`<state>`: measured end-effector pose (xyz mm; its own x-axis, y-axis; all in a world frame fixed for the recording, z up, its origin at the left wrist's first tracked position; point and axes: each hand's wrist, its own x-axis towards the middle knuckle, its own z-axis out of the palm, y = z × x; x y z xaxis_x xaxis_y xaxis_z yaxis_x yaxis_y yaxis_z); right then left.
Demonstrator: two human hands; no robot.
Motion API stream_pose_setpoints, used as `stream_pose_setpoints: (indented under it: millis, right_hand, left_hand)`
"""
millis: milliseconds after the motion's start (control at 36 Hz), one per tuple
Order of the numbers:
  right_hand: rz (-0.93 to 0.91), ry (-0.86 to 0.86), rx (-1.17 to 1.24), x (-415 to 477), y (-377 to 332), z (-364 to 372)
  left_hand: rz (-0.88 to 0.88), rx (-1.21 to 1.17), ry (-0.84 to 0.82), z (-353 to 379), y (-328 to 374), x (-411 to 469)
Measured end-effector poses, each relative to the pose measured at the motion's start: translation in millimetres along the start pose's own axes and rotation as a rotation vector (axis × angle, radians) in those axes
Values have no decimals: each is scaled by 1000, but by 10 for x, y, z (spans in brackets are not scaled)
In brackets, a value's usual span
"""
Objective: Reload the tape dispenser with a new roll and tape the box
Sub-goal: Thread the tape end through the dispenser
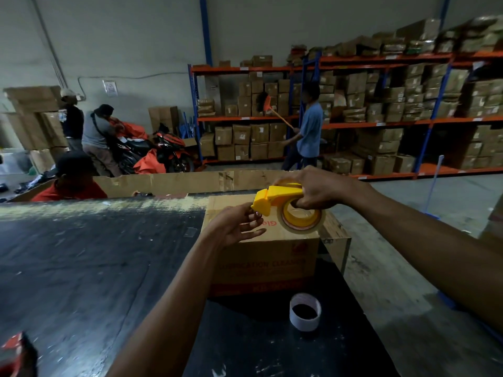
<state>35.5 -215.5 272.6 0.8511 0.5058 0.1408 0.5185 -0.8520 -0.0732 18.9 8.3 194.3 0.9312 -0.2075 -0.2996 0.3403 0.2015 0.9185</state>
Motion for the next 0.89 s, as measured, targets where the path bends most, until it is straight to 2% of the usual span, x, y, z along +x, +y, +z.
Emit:
stream_pose_setpoints:
  millis: [333, 556, 667, 778, 889]
  right_hand:
    - [-16, 12, -27, -23, -55, -2]
    - [-24, 61, -12, 21, -72, 56]
    - [-13, 70, -71, 36, -55, 119]
    - [-4, 75, -98, 26, -38, 158]
    - [-13, 106, -100, -9, -22, 182]
  left_hand:
    - [12, 52, 83, 7, -10, 27]
    - [215, -147, 201, 86, -129, 137]
    - [230, -26, 190, 76, -167, 169]
    - [204, -50, 151, 50, -164, 196]
    - [278, 59, 173, 56, -187, 236]
